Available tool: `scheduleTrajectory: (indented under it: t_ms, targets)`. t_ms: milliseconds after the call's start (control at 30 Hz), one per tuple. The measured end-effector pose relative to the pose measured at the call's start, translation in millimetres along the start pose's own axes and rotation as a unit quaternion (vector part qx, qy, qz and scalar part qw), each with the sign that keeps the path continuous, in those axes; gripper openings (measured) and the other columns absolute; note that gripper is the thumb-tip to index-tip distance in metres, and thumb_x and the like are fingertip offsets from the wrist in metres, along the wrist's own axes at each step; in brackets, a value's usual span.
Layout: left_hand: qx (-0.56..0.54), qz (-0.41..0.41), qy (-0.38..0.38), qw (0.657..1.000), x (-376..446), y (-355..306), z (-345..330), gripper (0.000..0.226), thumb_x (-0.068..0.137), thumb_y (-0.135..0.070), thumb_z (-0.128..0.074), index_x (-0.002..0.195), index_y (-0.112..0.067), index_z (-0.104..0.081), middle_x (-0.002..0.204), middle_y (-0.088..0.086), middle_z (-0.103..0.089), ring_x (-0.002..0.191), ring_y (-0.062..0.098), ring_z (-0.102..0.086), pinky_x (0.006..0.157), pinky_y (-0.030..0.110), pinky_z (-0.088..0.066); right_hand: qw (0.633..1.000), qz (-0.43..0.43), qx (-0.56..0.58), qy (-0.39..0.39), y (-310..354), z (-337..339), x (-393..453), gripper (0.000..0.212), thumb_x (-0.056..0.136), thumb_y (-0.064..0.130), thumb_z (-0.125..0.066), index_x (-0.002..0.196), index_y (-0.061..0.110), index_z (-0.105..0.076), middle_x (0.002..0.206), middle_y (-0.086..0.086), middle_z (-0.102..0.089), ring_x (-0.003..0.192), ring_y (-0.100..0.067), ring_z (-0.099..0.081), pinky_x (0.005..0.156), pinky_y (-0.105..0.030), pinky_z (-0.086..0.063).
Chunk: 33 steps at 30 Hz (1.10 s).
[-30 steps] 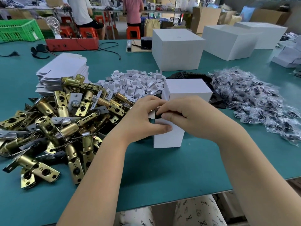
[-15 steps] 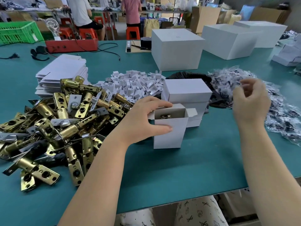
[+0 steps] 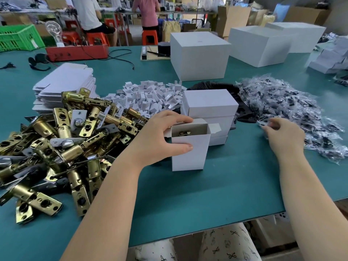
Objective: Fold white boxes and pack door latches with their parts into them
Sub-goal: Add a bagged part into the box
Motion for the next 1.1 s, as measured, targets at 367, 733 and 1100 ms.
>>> scheduleTrajectory:
  t_ms: [367,733,1100]
  targets:
    - [0.008,0.006,0.007,1.0,-0.6,0.2,-0.2,0.052,0.074,-0.03,-0.084,0.111,-0.055,-0.057,0.114,-0.029,-0.051,0.114,-0.004,-0.049,0.087,0.007,-0.037,0.948,0.047,0.279,-0.145,39.3,26.4,-27.3,0.016,0.092,0.013,-0.058,0.105,0.018,-0.066,0.096,0.001,-0.068,0.082,-0.01,-0.06,0.078,-0.022,-0.05]
    - [0.007,0.0,-0.006,1.0,-0.3,1.0,0.6,0.052,0.073,-0.026,-0.085,0.106,-0.054,-0.057,0.11,-0.025,-0.052,0.112,-0.003,-0.05,0.09,0.014,-0.036,0.876,0.297,0.366,-0.102,162.1,42.5,-101.6,0.031,0.085,-0.004,-0.058,0.083,0.024,-0.07,0.088,0.011,-0.065,0.085,-0.009,-0.063,0.076,-0.02,-0.051]
    - [0.018,0.011,-0.005,1.0,1.0,1.3,-0.2,0.053,0.072,-0.026,-0.085,0.118,-0.04,-0.062,0.116,-0.017,-0.053,0.117,0.004,-0.048,0.095,0.019,-0.036,0.89,0.452,0.058,0.029,178.1,31.0,-117.8,0.029,0.075,-0.015,-0.053,0.09,-0.002,-0.074,0.091,-0.02,-0.067,0.08,-0.039,-0.062,0.067,-0.043,-0.052]
Point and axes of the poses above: each hand's wrist, its own x-axis towards the middle knuckle, its own z-axis out of the back of the hand, y = z × x, the point moved 4 cm from there along x, towards the middle knuckle
